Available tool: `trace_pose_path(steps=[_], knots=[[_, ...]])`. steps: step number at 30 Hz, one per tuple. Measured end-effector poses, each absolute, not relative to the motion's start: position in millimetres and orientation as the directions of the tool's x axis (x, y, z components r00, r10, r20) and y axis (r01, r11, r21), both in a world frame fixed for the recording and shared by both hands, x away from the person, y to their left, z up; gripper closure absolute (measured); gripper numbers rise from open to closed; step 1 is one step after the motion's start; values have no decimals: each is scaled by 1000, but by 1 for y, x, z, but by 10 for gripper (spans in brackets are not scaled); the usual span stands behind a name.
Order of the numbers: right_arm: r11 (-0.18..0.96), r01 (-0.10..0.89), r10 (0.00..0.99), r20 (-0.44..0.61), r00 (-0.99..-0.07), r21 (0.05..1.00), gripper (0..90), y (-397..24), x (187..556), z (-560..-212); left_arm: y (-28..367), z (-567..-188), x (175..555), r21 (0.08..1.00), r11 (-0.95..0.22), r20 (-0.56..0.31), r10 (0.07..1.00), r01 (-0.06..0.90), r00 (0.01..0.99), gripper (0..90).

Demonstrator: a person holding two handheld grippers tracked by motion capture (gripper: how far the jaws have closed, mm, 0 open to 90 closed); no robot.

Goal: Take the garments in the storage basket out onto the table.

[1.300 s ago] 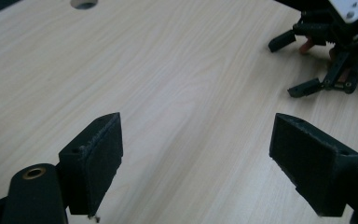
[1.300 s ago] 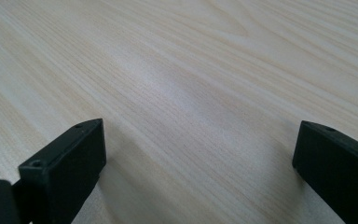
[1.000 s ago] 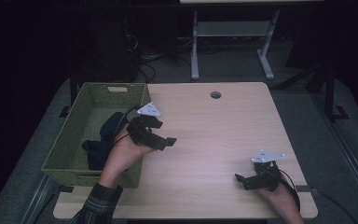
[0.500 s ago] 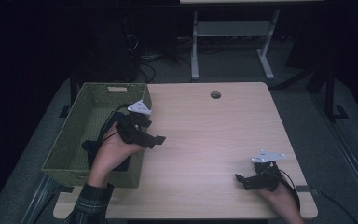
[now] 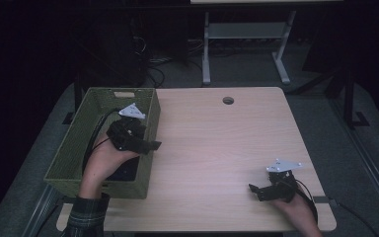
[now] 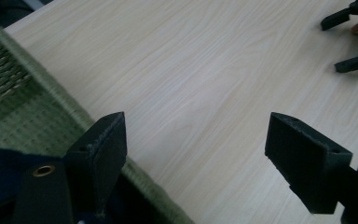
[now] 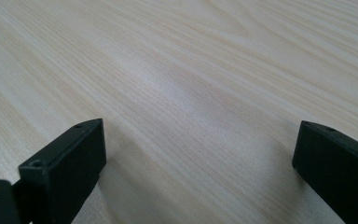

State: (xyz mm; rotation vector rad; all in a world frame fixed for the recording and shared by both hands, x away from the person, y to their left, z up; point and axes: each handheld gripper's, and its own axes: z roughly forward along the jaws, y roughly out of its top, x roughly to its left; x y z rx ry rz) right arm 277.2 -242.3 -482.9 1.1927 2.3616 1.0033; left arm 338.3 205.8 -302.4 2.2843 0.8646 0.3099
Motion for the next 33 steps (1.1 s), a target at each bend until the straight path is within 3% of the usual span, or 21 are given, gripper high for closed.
trace_pose_path(steps=[33], knots=[[408,578,795,35,-605,707,22,-242,277,-483,258,-316,342,562,-559,44,756,610,653,225]])
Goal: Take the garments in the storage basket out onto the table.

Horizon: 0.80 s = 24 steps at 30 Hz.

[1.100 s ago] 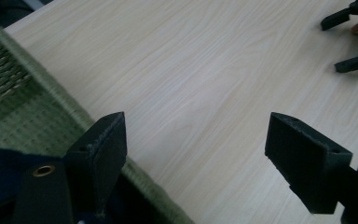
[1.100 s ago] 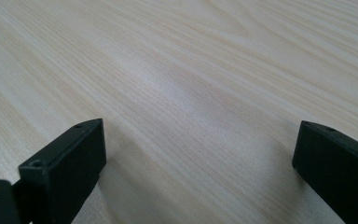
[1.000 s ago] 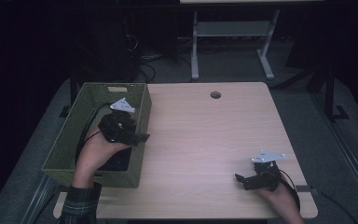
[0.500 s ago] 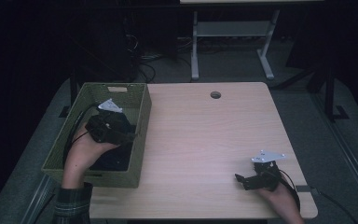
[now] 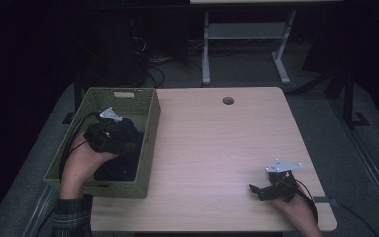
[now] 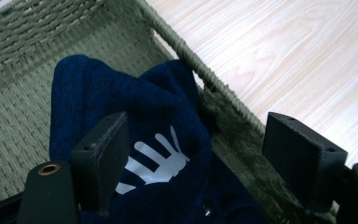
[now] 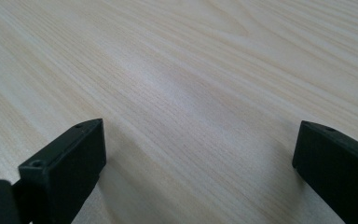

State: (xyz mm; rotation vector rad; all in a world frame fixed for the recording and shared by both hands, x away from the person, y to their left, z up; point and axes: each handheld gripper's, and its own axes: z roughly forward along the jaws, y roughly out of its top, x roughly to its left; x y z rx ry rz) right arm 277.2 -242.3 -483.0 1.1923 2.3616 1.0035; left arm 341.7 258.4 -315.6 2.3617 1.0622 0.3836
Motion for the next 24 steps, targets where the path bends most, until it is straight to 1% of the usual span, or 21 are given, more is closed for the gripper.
trace_pose_path(steps=[24], knots=[[408,578,796,36,-605,707,22,-242,277,-483,259,-347,356,451,-598,37,754,663,656,231]])
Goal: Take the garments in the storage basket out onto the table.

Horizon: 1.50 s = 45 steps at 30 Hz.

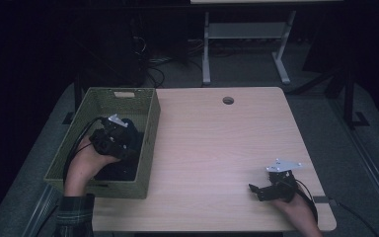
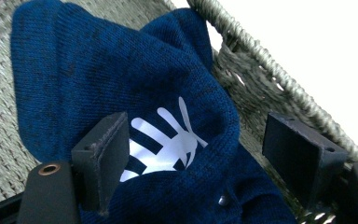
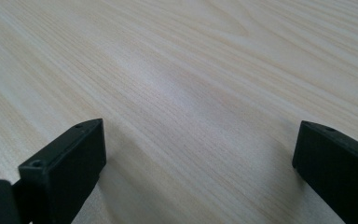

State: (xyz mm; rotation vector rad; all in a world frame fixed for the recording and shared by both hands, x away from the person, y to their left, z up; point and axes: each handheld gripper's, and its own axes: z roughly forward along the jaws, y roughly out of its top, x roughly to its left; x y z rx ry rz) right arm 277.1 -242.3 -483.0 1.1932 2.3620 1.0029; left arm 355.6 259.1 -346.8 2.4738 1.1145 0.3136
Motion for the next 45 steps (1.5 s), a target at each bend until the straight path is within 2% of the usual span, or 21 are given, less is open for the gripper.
trace_pose_path(steps=[13,22,27,30,33,36,39,45], knots=[[408,578,795,36,-606,707,22,-242,277,-483,255,-363,363,391,-616,49,756,684,652,235],[408,578,796,36,-605,707,22,-242,277,-483,253,-377,370,350,-619,51,762,703,646,280],[408,578,796,36,-605,707,22,-242,277,-483,255,-380,371,348,-616,44,764,707,644,379],[408,579,796,36,-605,706,22,-242,277,-483,256,-380,371,349,-625,24,751,699,660,469],[408,579,796,36,-605,706,22,-242,277,-483,256,-379,370,348,-630,6,742,694,671,641],[408,579,796,36,-605,706,22,-242,277,-483,255,-380,370,333,-641,-3,733,691,681,748],[408,578,796,35,-605,706,23,-242,277,-483,253,-377,372,329,-645,-2,730,690,683,780],[406,582,797,39,-603,705,23,-242,277,-483,259,-366,374,341,-633,-21,734,695,679,786]])
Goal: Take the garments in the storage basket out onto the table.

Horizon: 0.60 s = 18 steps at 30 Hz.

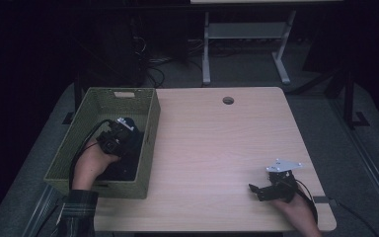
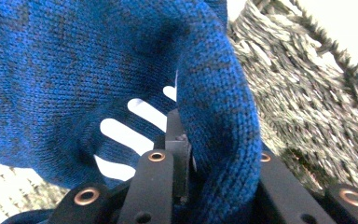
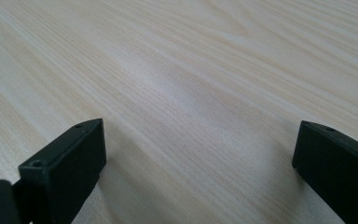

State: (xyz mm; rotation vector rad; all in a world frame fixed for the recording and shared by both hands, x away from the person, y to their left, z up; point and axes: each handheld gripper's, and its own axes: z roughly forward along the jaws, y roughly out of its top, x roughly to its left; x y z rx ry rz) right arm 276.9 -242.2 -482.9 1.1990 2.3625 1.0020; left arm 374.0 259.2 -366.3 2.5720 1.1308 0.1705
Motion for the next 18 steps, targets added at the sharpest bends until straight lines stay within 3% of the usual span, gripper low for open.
trace_pose_path(steps=[18], knots=[[406,582,797,39,-603,705,23,-242,277,-483,272,-317,375,369,-610,8,756,701,654,789]])
